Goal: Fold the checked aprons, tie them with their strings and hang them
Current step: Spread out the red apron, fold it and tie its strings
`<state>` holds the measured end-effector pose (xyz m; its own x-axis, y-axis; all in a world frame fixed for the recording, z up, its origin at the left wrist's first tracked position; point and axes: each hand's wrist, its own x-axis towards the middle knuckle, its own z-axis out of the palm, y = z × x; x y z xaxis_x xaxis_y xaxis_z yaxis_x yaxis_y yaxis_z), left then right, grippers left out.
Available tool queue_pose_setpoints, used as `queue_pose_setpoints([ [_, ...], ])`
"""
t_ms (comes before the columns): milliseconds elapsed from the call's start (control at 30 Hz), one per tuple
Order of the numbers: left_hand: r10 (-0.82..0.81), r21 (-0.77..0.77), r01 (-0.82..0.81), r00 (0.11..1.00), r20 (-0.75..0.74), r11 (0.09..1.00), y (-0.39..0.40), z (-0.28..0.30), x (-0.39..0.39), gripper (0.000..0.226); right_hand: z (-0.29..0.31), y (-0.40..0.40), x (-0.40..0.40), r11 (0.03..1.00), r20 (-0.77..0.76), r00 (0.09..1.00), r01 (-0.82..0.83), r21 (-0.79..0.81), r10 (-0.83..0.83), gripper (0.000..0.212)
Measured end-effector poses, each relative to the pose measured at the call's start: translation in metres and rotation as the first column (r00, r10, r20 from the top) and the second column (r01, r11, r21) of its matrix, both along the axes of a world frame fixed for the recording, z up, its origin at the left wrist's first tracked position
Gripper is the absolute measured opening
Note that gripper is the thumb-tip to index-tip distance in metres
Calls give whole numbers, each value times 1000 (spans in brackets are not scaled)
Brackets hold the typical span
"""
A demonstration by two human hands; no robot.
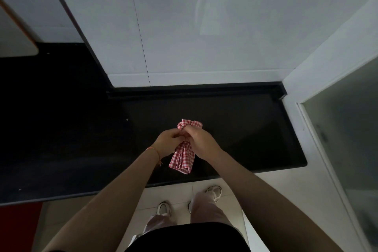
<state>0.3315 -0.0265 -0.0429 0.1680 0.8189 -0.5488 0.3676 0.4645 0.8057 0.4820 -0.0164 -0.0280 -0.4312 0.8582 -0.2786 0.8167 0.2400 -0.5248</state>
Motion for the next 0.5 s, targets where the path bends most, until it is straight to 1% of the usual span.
queue_pose_setpoints([
  [67, 6, 3, -6, 1000, 5, 1000, 2, 0, -1, 18, -1, 0, -2, 996, -56, 994, 90, -20, -91, 19],
  [133, 11, 19, -12, 1000, 6, 1000, 4, 0, -1, 17, -3, 2, -1, 989, -113, 982, 147, -28, -150, 22],
  [233, 19, 95, -13, 998, -65, 995, 9, -2, 1, 15, -2, 8, 0, 983, -183, 969, 178, 47, -166, 22],
  [267, 19, 105, -10, 996, -84, 994, 10, -2, 2, 16, -1, 10, 1, 982, -182, 970, 175, 63, -162, 21],
  [333, 5, 88, 4, 995, -99, 996, 13, -4, 3, 15, -1, 12, 2, 988, -122, 984, 137, 74, -127, 21],
  [400, -29, 62, 36, 993, -115, 997, 16, -5, 4, 16, -5, 10, 3, 994, -87, 995, 64, 90, -57, 23],
  [467, -53, 30, 57, 992, -115, 998, 18, -5, 4, 16, -10, 7, 4, 987, 22, 998, -58, 151, 56, 25],
  [500, -58, 10, 60, 993, -105, 998, 18, -5, 4, 15, -12, 6, 5, 981, 85, 991, -114, 157, 101, 29],
])
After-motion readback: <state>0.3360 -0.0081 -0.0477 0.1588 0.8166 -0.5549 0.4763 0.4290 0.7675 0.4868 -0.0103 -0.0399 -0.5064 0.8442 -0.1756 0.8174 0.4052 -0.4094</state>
